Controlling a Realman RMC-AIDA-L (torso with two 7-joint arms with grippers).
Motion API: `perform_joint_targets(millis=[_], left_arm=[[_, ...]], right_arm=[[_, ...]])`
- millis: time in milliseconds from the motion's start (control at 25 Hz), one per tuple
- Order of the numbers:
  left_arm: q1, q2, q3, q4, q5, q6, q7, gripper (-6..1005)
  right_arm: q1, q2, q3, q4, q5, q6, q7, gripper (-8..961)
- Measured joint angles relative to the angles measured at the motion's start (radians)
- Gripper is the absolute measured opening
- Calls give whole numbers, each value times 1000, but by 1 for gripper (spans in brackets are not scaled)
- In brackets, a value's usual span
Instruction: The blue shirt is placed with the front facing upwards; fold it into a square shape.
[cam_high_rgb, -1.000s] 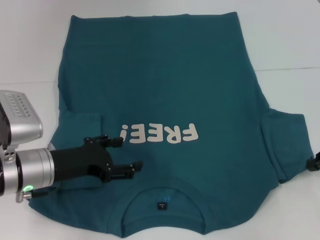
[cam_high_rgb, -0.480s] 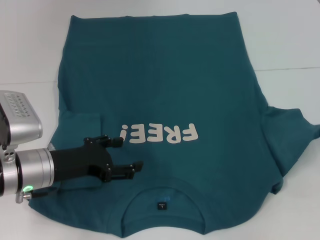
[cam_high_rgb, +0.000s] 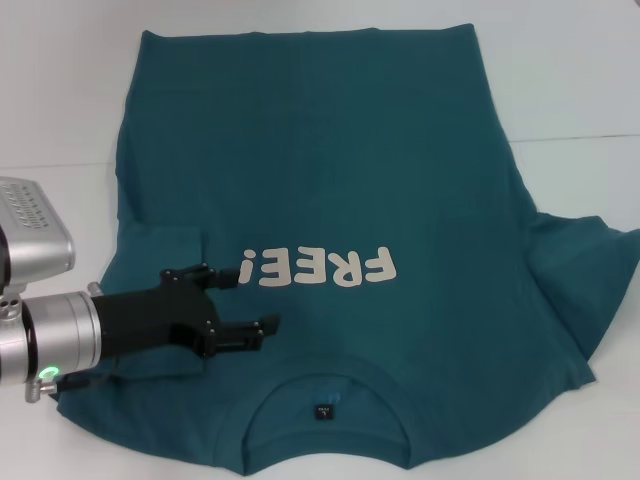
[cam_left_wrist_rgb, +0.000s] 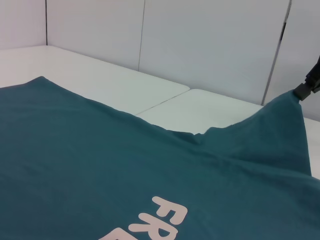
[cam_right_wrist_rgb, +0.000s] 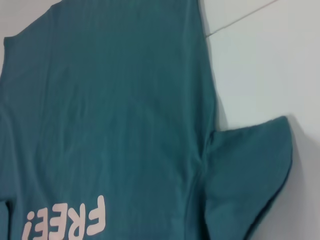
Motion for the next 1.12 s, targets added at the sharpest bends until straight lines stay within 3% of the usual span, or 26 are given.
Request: perform_joint_targets(millis=[240,480,880,1120], left_arm=[[0,0,0,0,-1,1,-1,888],[1,-1,1,-3,-7,5,-1,888],[17,0,-14,-10,-11,22,-2,887],[21,1,-26,-10,-12,26,-2,887]], right_arm=[[28,3,-11,-4,-1,-12,-17,5],[123,14,-64,-11,-24,-37,-23,5],[318,79,-199,-5,-143,-69,-12,5],[417,120,-287,82,-214,-47,-10,11]])
